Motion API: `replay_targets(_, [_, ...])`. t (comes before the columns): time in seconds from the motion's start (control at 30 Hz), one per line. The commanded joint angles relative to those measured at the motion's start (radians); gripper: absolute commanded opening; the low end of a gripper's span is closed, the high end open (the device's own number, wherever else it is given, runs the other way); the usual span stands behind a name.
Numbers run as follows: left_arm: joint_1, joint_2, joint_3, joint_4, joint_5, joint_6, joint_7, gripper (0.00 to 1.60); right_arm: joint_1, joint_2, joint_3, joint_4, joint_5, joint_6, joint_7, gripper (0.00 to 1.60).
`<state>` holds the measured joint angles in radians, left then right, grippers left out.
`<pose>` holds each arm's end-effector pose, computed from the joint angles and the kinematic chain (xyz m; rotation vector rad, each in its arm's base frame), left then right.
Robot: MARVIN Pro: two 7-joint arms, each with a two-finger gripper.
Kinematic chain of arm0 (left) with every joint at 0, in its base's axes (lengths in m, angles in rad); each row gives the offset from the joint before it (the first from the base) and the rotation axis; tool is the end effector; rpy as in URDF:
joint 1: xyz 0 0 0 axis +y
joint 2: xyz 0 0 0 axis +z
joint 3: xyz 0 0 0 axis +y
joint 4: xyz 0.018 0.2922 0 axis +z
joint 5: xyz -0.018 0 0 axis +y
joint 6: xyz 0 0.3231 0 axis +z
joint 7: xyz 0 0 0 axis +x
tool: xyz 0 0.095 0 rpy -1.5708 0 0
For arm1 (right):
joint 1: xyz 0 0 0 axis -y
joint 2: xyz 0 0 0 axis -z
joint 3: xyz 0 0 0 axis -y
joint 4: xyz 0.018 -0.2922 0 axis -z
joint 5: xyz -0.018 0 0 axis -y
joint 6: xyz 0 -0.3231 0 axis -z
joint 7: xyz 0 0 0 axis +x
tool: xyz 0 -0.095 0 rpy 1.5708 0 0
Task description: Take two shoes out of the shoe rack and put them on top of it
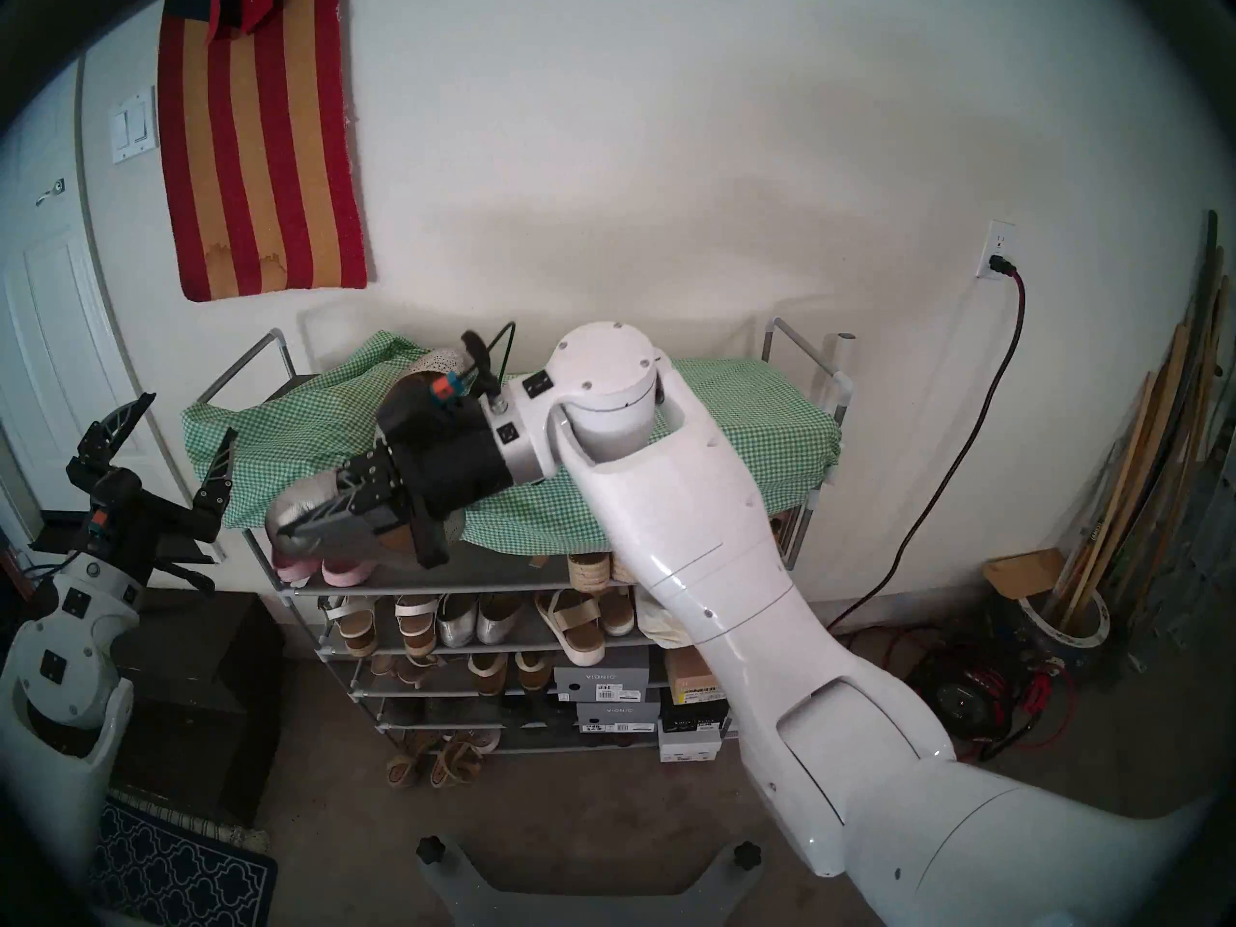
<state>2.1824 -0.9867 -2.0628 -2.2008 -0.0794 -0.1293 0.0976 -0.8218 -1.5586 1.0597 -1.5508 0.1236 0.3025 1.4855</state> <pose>0.2865 0.1775 -0.1337 -1.4887 0.5184 -2.0867 0.4004 0.2489 -0.0518 -0.7890 -1.7636 -1.0794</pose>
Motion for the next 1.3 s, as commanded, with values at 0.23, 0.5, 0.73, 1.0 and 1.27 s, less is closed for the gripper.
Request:
replay_targets(0.23, [-0.002,0.002,-0.001,-0.003,0.001,0.000,0.000,1.60,0.093,0.055,0.065,-0.226,0.140,0.252,-0.002,0.00])
replay_targets(0.5, [-0.003,0.001,-0.002,-0.003,0.002,0.000,0.000,1.60,0.147,0.189,0.115,-0.270,0.161,0.413,-0.145,0.00])
replay_targets(0.73, [-0.003,0.001,-0.002,-0.003,0.002,0.000,0.000,1.60,0.226,0.273,0.112,-0.198,0.053,0.521,-0.282,0.00])
replay_targets(1.0, [-0.003,0.001,-0.002,-0.003,0.002,0.000,0.000,1.60,0.286,0.373,0.062,-0.056,-0.029,0.522,-0.375,0.00])
replay_targets(1.27, [-0.003,0.001,-0.002,-0.004,0.003,0.001,0.000,1.60,0.377,0.457,-0.053,0.117,-0.090,0.444,-0.361,0.00])
